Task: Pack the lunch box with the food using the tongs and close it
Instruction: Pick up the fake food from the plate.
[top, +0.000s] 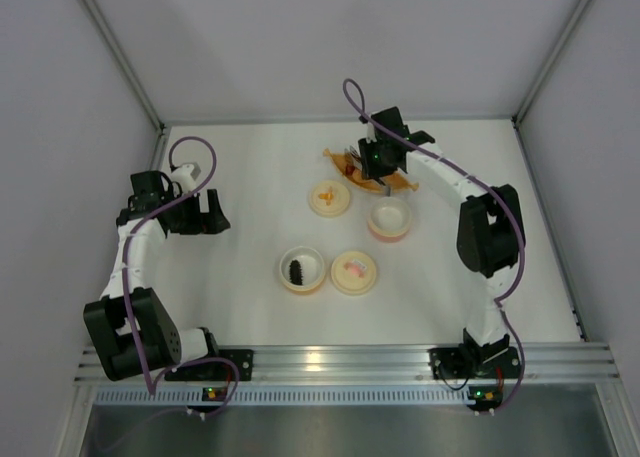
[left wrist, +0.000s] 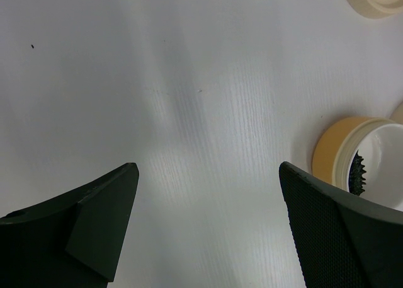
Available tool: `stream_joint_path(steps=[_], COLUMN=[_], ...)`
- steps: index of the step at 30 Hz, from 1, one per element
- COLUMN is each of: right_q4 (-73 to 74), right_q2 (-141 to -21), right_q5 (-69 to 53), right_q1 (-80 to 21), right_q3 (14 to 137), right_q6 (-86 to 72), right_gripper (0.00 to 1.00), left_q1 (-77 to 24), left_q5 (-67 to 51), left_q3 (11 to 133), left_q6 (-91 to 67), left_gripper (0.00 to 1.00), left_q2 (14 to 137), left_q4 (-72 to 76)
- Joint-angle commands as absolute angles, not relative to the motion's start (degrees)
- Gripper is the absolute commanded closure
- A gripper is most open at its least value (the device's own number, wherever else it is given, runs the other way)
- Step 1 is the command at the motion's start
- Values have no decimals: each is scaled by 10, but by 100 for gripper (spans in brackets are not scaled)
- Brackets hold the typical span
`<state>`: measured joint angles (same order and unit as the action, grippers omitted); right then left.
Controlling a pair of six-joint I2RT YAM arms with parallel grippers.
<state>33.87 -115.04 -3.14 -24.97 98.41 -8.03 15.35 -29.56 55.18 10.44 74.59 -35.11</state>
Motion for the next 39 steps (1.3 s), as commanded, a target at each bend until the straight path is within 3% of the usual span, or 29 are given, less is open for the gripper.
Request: stream_joint_path(steps=[1,15,28,39], right_q4=[308,292,302,344], right_q2=[-1138,-1069,-1031,-915], right_q5=[-40,-53,-60,-107], right_q1=[-247,-239,-227,-226], right_q3=[1004,976,952,902], right_q6=[-91,-91,-72,-15], right_gripper=[79,96,100,100], left_q1=[160,162,161,162], left_q5=[-302,-310,-309,-312], left_q3=[550,550,555,559], left_q6=[105,101,103,103], left_gripper=[2,2,2,2], left_q2=[745,742,739,736], left_q4=[-329,-333,-337,-343])
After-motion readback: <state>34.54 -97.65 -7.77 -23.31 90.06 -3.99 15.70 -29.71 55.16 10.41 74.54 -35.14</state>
